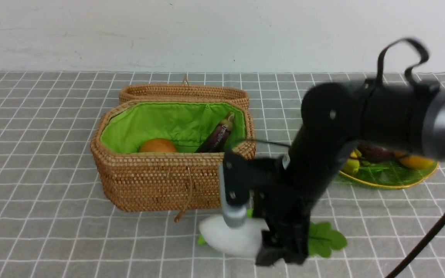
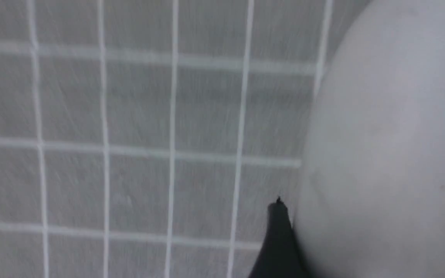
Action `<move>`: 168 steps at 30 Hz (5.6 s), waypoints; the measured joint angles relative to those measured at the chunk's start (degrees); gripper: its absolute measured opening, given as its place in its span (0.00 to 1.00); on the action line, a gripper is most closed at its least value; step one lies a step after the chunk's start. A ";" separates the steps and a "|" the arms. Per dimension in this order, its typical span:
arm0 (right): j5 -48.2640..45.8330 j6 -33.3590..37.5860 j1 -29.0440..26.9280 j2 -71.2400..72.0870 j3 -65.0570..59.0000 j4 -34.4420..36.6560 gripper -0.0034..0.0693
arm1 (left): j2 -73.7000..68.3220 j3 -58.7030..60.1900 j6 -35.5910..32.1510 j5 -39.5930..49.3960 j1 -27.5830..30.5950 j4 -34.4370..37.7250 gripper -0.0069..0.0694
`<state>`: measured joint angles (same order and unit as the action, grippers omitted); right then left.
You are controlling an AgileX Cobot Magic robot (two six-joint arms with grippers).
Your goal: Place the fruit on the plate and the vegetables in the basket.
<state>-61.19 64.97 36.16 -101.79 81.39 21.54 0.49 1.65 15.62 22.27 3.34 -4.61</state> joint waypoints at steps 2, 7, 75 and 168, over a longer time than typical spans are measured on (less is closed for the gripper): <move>0.65 -0.06 -0.61 -0.20 9.44 4.91 0.73 | 0.00 0.00 0.00 0.00 0.00 0.00 0.36; 12.74 -0.18 -3.31 -4.16 21.00 11.05 0.73 | 0.00 0.00 0.00 0.00 0.00 0.00 0.36; 7.69 -3.73 -1.29 -7.56 21.72 9.80 0.66 | 0.00 0.00 0.00 0.00 0.00 0.00 0.40; 50.27 -47.33 -30.42 75.16 -58.60 -8.50 0.06 | 0.00 0.00 0.00 0.00 0.00 0.00 0.40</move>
<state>-10.92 17.64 5.74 -26.62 22.79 13.04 0.49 1.65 15.62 22.27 3.34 -4.61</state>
